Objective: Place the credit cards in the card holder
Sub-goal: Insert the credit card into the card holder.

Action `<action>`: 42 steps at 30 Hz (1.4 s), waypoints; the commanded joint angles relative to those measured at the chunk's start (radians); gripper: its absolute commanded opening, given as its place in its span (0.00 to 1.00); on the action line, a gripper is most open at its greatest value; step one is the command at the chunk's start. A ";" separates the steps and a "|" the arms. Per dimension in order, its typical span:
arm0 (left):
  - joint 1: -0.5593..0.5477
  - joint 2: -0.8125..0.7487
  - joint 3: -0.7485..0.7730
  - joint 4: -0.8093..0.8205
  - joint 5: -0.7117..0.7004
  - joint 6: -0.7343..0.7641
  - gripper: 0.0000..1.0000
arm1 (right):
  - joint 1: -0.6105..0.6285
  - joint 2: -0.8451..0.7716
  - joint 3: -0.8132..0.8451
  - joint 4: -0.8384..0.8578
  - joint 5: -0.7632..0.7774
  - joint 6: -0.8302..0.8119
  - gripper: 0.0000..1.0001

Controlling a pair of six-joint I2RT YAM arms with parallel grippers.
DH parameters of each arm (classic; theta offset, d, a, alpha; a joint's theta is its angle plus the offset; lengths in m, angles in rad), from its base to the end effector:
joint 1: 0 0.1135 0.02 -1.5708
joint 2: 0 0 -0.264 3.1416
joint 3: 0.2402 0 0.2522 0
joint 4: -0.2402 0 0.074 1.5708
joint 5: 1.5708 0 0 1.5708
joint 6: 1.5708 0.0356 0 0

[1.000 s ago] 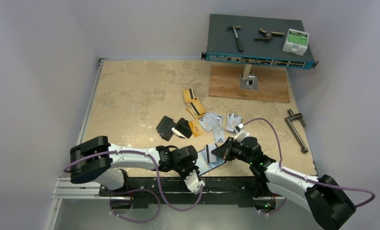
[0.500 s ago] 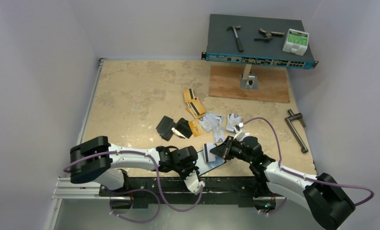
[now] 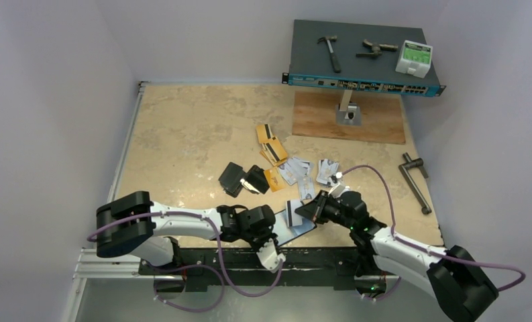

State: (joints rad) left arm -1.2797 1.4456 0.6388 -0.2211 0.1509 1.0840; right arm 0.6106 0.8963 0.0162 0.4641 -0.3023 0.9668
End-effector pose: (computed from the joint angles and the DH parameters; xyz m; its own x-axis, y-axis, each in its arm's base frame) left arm 0.0684 -0.2470 0.1466 0.7418 0.5687 -0.3554 0.6706 -0.6270 0.3964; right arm 0.1219 0.0982 0.1255 -0.8222 0.3837 -0.4205 -0.1651 0.5462 0.8212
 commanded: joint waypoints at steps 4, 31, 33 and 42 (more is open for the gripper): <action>-0.003 -0.005 -0.056 -0.078 -0.023 -0.012 0.10 | 0.005 -0.069 -0.100 -0.008 0.044 0.005 0.00; -0.003 -0.023 0.005 -0.032 -0.101 -0.120 0.08 | 0.110 0.254 -0.042 0.170 0.058 -0.006 0.00; -0.003 -0.022 0.010 -0.033 -0.102 -0.127 0.08 | 0.112 0.259 -0.042 0.182 0.058 -0.003 0.00; -0.003 -0.022 0.006 -0.028 -0.098 -0.145 0.03 | 0.113 -0.076 -0.049 -0.078 0.151 0.020 0.00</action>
State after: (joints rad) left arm -1.2797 1.4303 0.6304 -0.2295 0.0513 0.9672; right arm 0.7197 0.9958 0.0154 0.5529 -0.2405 0.9817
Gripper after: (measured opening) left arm 0.035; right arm 0.004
